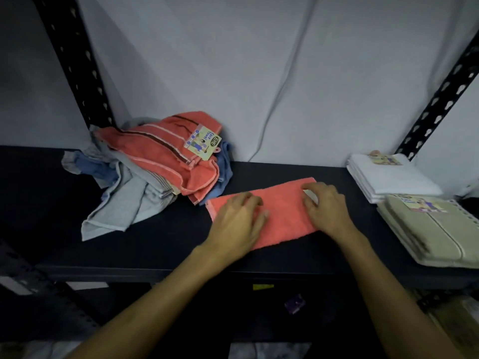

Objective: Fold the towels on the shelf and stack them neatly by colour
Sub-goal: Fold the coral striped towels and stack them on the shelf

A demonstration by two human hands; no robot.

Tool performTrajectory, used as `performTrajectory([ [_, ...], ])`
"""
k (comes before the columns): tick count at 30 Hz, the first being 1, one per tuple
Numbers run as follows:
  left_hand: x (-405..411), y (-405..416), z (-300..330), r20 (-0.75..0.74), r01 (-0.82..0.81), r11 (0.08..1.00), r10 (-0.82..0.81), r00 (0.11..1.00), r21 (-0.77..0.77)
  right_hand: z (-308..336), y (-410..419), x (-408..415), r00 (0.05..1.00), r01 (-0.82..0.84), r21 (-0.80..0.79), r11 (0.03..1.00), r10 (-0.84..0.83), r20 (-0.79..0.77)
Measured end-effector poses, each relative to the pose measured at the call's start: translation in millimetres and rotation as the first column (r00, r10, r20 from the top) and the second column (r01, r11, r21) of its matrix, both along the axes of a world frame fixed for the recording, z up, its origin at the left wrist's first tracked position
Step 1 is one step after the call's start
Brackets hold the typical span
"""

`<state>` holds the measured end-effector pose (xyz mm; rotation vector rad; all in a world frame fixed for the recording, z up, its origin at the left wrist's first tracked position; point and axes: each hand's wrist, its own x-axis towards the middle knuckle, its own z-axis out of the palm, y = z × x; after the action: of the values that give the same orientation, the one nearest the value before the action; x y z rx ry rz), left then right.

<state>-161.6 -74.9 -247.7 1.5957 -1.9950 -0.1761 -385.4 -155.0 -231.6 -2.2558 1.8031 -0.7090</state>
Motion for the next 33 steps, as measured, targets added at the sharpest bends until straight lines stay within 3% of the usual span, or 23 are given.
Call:
performTrajectory([
  [3, -2.3, -2.7, -11.9, 0.195, -0.016, 0.961, -0.039, 0.980, 0.276, -12.6, 0.8, -27.7, 0.988, 0.030, 0.078, 0.996, -0.018, -0.151],
  [7, 31.0, -10.6, -9.6, 0.256, 0.133, 0.946, -0.213, 0.943, 0.295, -20.3, 42.4, -49.7, 0.973, 0.126, -0.060, 0.990, -0.135, -0.185],
  [9, 42.9, -20.3, 0.3, 0.247, 0.197, 0.917, -0.291, 0.924, 0.346, -12.2, 55.8, -54.8, 0.964, 0.118, -0.033, 0.992, -0.122, -0.237],
  [12, 31.8, -35.4, 14.4, 0.253, 0.181, 0.945, -0.251, 0.934, 0.271, 8.0, 54.6, -55.8, 0.964, 0.125, 0.049, 0.991, -0.110, -0.240],
  [15, -29.4, -37.9, 18.3, 0.157, 0.239, 0.962, -0.259, 0.953, 0.136, 13.1, 35.4, -48.4, 0.995, 0.071, -0.019, 0.997, -0.072, -0.066],
  [17, -79.3, -36.6, 12.9, 0.120, 0.292, 0.943, -0.312, 0.942, 0.159, 1.9, 25.6, -41.2, 1.000, -0.006, 0.038, 0.999, 0.006, -0.006],
  [21, -111.3, -45.8, -1.9, 0.223, 0.131, 0.931, -0.216, 0.951, 0.341, -31.4, 28.6, -46.8, 0.997, -0.026, 0.130, 0.991, 0.035, -0.068],
  [26, -73.1, -39.9, -8.4, 0.319, 0.036, 0.929, -0.163, 0.933, 0.369, -37.9, 32.9, -57.8, 0.972, 0.044, 0.160, 0.986, -0.006, -0.233],
  [33, 36.6, -38.1, -9.7, 0.361, -0.151, 0.914, 0.005, 0.933, 0.377, -37.0, 33.4, -58.9, 0.971, 0.050, 0.177, 0.983, -0.006, -0.240],
])
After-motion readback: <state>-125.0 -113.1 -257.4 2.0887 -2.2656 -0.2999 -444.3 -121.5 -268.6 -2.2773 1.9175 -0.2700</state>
